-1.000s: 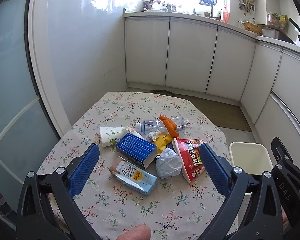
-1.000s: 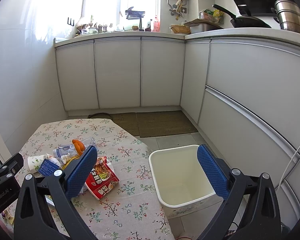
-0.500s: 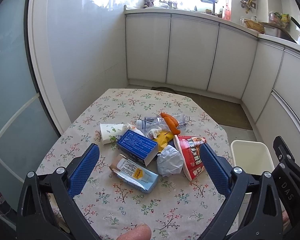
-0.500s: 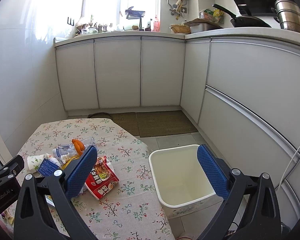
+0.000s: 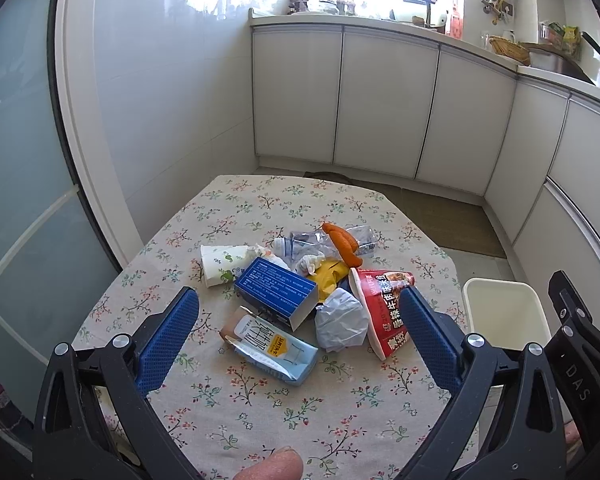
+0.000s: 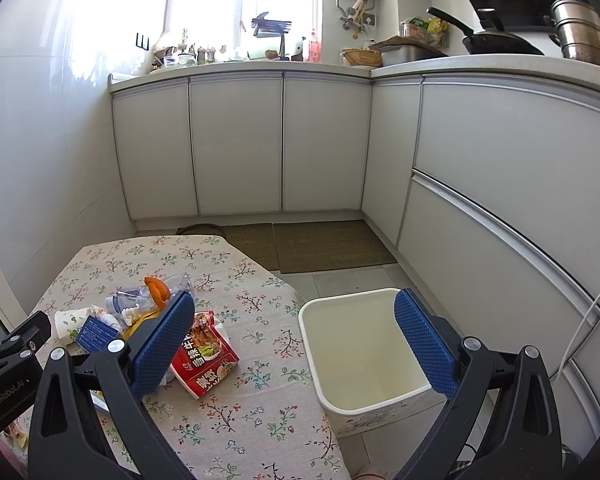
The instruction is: Collect trash
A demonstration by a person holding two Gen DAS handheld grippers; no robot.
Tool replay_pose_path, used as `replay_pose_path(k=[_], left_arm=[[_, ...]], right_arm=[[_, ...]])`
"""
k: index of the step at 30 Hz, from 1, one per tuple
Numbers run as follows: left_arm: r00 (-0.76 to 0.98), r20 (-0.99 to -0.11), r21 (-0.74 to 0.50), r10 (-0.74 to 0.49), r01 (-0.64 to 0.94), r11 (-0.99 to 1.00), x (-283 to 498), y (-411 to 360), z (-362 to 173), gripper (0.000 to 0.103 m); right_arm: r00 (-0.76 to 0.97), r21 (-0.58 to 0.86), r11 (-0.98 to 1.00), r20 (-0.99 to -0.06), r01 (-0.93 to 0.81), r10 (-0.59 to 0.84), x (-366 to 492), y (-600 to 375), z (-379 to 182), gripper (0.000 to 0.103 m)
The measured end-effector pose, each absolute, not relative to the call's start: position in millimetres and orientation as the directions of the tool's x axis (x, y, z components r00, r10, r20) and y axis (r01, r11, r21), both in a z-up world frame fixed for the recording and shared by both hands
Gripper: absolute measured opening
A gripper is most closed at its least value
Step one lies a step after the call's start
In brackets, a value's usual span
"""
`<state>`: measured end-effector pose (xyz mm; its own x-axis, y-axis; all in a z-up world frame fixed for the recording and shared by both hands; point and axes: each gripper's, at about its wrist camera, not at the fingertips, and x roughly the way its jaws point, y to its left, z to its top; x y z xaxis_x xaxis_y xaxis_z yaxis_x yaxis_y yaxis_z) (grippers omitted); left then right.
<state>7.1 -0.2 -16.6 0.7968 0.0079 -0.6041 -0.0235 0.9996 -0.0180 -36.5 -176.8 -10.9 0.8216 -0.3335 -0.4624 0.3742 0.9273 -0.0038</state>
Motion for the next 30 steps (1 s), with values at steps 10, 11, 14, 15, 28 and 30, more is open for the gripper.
replay_pose_path(k=[10,11,14,15,28,30], left_arm=[[0.797,-0.604,-0.018,0.008,-0.023,1.000,7.8,0.5,-16.2,0.096],[0.797,-0.604,-0.018,0.007,-0.023,1.000,8.0,0.4,-16.1,0.096],[0.797,-0.604,-0.018,0.008,-0.023,1.000,8.1,0.1,-15.9,0.096],[0.797,-0.604,-0.018,0.008,-0.024,1.000,8.0,0.3,-15.9,0.096],[0.795,-0.606,-0.017,0.009,-0.025,1.000,8.4,4.3,-16.1,0.096],[0.795,-0.606,-0.017,0.010,-0.026,1.000,8.5,5.0,-16.4,0.096]], right_arm=[[0.821,-0.005,0.928,-0.463,0.373,-0.333,-35.7,-175.5,-12.1,0.097],[0.821,-0.005,0.927,-0.463,0.374,-0.333,-35.6,-175.4,-12.1,0.097],[0.821,-0.005,0.928,-0.463,0.373,-0.333,-35.7,-175.4,-12.2,0.097],[0.821,-0.005,0.928,-0.463,0.373,-0.333,-35.7,-175.4,-12.2,0.097],[0.819,-0.008,0.928,-0.468,0.372,-0.332,-35.1,-173.5,-14.6,0.097],[0.817,-0.008,0.928,-0.472,0.372,-0.332,-34.4,-173.0,-15.8,0.097]])
